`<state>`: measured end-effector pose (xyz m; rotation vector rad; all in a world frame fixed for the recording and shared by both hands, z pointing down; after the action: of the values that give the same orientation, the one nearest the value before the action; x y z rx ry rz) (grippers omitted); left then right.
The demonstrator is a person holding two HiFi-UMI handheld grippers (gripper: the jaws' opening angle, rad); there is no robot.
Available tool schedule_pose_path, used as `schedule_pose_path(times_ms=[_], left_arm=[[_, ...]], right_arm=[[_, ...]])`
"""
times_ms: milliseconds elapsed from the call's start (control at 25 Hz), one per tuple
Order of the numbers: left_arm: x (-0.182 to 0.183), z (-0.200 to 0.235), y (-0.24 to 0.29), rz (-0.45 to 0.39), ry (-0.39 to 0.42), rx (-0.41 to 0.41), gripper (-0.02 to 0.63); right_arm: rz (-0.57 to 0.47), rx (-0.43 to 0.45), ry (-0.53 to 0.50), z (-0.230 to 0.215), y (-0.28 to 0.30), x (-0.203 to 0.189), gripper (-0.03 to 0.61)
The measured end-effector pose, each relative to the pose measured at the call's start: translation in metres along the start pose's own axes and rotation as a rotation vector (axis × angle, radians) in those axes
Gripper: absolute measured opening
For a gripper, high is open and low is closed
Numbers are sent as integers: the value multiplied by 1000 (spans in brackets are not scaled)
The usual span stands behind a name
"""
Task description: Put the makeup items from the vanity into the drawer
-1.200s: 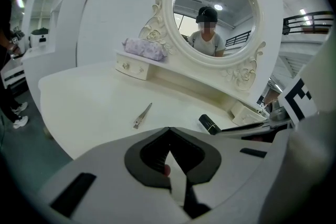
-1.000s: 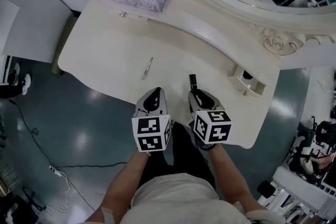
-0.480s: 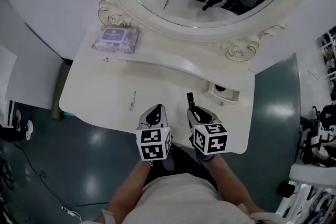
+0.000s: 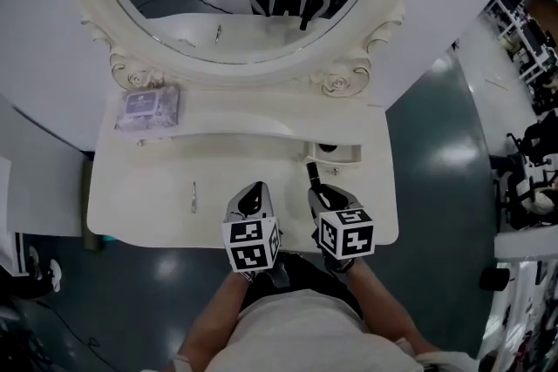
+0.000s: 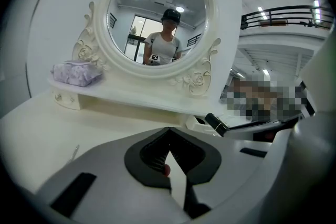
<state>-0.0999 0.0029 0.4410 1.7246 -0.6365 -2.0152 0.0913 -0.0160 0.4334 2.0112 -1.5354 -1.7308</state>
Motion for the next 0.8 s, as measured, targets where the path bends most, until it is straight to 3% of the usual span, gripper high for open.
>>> schedule_pose_path(times_ms=[520,800], left_arm=[[7,-45,30,34,42,-79,5],[9,-71,49,56,54,-109,5]], right_arm=[[-16,-103,94,-44,-21,2,103],[34,-80,86,-67,-20,8,103]])
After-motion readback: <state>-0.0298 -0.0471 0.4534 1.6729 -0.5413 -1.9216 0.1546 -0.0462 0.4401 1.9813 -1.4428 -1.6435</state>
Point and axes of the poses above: the fingertips, and each gripper's own axes: y forward along the fingers, z to its left, x out of its top, the point moved 10 cm from there along -y, backward along the fingers, and after that the axes turned 15 degrees about x, right-handed, at the moved point
